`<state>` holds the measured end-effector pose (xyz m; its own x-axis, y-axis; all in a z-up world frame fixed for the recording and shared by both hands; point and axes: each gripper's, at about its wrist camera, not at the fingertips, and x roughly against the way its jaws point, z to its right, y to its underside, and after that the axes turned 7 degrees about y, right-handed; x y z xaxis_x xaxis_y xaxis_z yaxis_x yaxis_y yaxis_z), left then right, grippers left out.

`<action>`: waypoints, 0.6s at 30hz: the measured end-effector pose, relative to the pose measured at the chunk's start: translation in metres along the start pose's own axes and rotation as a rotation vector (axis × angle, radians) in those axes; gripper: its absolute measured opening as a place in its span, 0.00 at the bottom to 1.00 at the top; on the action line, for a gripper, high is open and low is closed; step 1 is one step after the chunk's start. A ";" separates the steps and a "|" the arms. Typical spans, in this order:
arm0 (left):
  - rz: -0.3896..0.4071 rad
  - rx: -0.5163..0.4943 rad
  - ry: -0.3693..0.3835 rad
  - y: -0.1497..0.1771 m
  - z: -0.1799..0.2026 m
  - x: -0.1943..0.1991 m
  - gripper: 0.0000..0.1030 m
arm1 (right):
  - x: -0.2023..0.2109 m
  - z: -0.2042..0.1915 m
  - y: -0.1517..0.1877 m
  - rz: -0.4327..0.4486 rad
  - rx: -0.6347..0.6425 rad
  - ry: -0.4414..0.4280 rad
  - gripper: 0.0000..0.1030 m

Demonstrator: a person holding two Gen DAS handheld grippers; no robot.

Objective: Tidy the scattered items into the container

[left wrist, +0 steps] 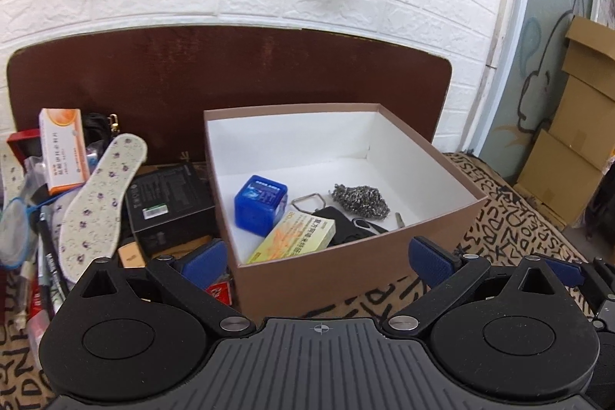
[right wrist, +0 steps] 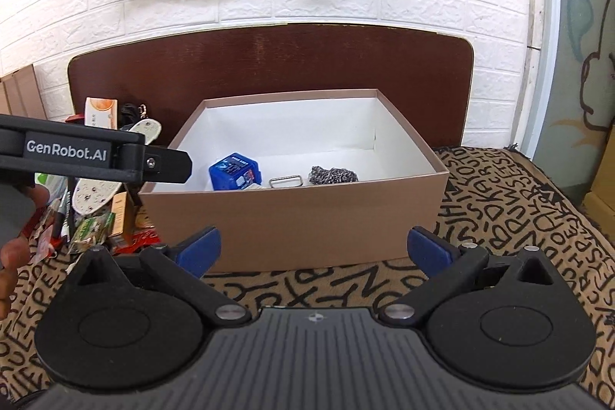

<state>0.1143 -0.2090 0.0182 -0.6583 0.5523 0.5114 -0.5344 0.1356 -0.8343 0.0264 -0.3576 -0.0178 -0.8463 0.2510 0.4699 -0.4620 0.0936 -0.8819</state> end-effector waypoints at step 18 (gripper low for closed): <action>-0.052 -0.010 -0.022 0.038 -0.005 0.029 1.00 | 0.028 -0.019 0.017 -0.027 0.009 0.018 1.00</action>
<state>0.0776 -0.1834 0.0004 -0.6411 0.5264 0.5585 -0.5631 0.1717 -0.8083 -0.0003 -0.3307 -0.0202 -0.8285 0.2660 0.4928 -0.4870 0.0922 -0.8685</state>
